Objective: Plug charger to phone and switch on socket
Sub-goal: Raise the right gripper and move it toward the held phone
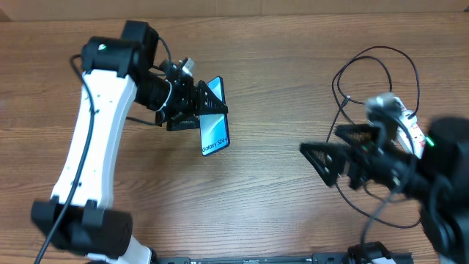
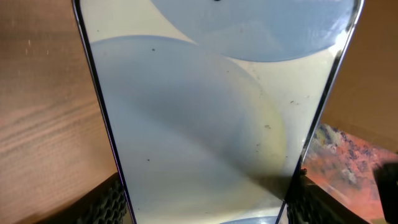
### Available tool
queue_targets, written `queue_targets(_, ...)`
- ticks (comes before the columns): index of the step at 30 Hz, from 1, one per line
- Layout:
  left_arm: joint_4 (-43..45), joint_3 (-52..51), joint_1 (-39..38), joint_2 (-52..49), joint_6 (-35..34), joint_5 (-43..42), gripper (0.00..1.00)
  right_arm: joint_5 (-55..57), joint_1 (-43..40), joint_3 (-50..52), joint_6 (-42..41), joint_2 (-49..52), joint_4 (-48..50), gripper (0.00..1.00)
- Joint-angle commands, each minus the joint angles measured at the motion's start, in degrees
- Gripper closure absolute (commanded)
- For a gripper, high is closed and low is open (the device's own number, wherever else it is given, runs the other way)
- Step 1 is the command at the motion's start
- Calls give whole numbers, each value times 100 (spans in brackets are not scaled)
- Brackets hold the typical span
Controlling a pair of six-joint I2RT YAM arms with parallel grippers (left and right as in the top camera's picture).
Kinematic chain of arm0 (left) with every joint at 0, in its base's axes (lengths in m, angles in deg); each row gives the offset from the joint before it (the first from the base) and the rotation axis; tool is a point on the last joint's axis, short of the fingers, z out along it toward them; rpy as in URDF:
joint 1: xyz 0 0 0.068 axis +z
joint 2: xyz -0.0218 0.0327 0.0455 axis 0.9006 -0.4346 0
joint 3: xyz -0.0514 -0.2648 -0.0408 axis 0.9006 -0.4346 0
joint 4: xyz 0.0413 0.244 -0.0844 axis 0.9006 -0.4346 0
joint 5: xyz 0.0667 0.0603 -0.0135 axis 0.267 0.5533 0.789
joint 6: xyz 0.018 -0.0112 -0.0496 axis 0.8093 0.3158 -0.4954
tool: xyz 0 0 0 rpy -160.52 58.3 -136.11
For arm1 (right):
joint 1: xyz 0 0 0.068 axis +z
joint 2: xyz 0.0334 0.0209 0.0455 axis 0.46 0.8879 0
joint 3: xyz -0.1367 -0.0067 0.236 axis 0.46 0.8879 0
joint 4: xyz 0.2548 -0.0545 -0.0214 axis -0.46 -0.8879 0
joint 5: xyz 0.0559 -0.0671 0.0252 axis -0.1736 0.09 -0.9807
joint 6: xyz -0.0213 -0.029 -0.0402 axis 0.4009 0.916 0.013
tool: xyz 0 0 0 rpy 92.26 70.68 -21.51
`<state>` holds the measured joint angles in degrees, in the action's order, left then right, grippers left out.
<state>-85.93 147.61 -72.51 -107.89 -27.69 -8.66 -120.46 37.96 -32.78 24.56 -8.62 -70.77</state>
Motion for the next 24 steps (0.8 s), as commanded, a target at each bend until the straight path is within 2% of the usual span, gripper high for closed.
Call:
queue_targets(1,125,164,-42,323,79,-22,65,-39,157,72,-15,662,188,0)
queue_targets(6,323,164,-37,345,-291,374,65,-72,175,72,-13,1694,645,0)
queue_targets(10,647,164,-37,345,-903,1008,65,-212,179,72,-11,2516,894,0)
queue_targets(14,999,164,-37,345,-1622,1545,65,-330,179,72,33,3021,673,0)
queue_targets(19,1567,162,-39,345,-2118,1705,65,-201,179,59,232,2874,-140,0)
queue_targets(24,1814,162,-39,343,-2507,1965,65,645,181,59,376,2059,-1298,0)
